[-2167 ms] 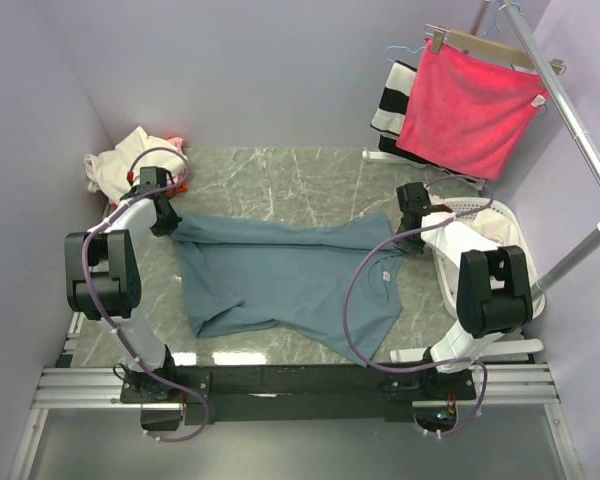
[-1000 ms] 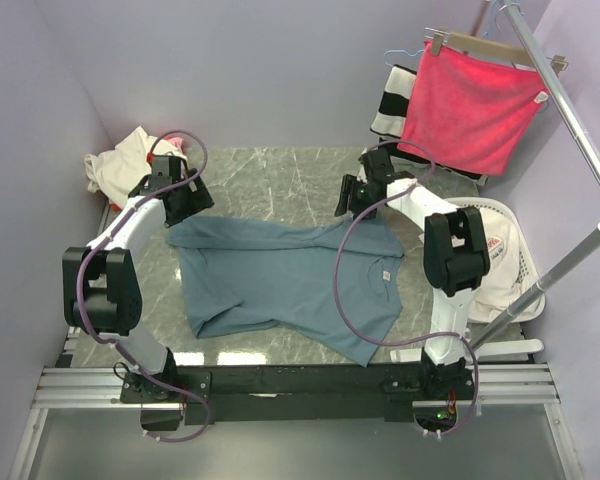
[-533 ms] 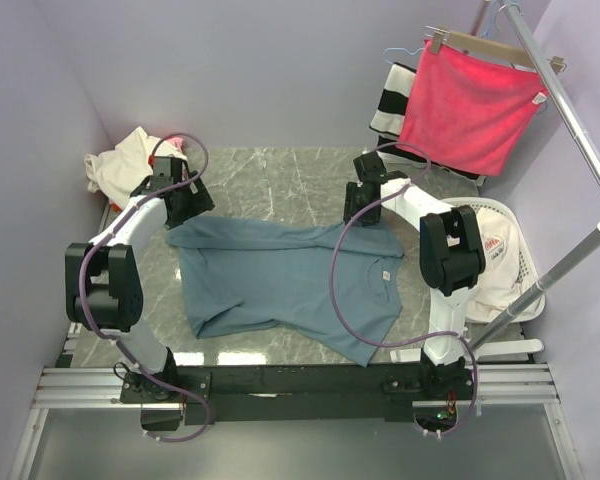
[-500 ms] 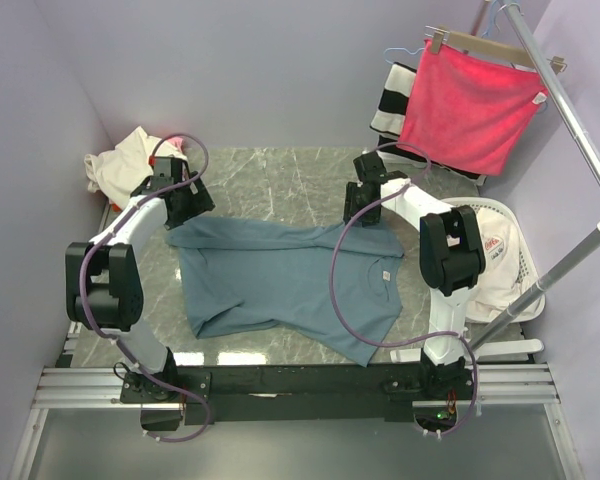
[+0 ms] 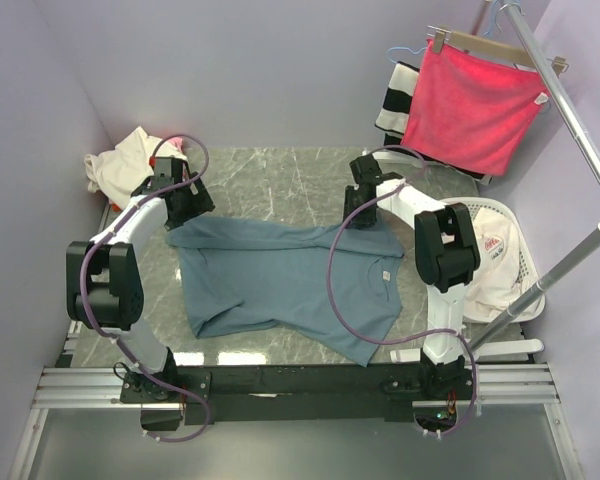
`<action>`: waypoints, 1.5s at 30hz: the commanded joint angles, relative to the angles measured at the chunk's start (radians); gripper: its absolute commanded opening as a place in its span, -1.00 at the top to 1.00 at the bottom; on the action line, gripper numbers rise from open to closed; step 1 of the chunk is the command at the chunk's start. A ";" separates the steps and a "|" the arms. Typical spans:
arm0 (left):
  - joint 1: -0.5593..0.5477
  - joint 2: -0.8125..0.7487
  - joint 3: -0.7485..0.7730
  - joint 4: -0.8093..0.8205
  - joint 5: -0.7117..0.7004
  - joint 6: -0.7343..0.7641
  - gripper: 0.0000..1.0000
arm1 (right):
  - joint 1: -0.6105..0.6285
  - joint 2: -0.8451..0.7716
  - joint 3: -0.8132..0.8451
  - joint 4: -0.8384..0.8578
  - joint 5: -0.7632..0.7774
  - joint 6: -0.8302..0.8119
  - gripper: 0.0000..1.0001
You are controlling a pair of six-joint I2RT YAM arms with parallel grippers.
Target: Fold and stack the t-shirts
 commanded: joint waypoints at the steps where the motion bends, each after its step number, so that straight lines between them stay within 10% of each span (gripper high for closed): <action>1: 0.001 0.008 0.032 0.017 -0.002 0.007 -0.86 | 0.022 0.006 0.044 0.017 -0.024 -0.009 0.20; 6: 0.001 0.010 0.029 0.018 -0.002 0.008 -0.87 | 0.026 -0.025 0.016 0.038 -0.030 -0.024 1.00; 13: 0.001 0.025 0.027 0.026 0.016 0.008 -0.86 | 0.028 -0.075 -0.050 0.081 -0.045 -0.033 1.00; 22: 0.001 0.027 0.018 0.031 0.016 0.008 -0.87 | 0.028 -0.057 -0.024 0.086 -0.053 -0.018 0.01; 45: 0.001 0.061 0.027 0.024 0.024 0.018 -0.87 | 0.037 0.018 0.059 0.023 0.021 -0.015 0.10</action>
